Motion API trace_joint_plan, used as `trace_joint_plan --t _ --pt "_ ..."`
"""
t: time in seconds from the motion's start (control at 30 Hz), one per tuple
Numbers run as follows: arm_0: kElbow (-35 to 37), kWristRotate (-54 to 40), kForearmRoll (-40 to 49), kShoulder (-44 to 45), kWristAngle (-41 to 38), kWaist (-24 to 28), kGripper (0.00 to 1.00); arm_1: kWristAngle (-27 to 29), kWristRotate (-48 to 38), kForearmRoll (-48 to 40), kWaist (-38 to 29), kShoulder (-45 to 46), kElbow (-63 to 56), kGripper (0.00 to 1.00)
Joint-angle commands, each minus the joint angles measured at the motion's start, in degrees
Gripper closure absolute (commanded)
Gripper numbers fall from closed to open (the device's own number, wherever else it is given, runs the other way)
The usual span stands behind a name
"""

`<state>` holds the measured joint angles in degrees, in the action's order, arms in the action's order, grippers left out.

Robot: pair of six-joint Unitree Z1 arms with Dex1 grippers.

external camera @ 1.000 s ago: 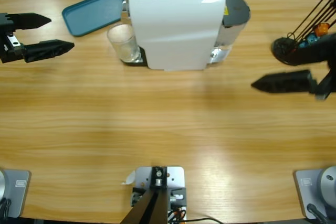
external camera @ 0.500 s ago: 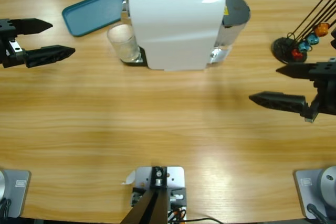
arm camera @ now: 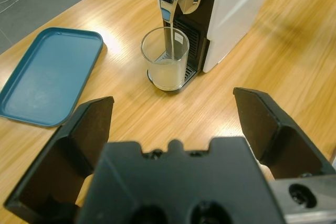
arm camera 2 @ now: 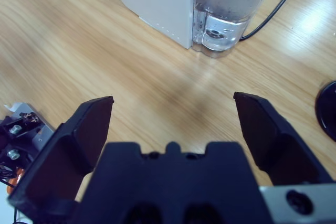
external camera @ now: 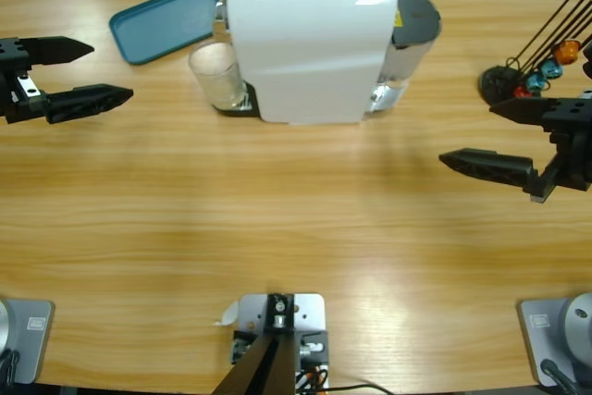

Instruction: Pour coffee

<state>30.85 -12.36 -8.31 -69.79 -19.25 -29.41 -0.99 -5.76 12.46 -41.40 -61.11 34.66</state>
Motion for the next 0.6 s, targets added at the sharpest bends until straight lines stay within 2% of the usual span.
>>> trace_joint_plan --t 0.03,0.6 --pt "-1.76 0.57 -0.21 -0.01 -2.79 -0.47 0.000 0.74 1.52 0.81 0.60 1.01 -1.87 0.000" --pt "-1.85 0.50 0.05 -1.35 -2.90 -0.64 0.000 1.06 1.63 0.81 0.56 0.36 -2.05 0.000"
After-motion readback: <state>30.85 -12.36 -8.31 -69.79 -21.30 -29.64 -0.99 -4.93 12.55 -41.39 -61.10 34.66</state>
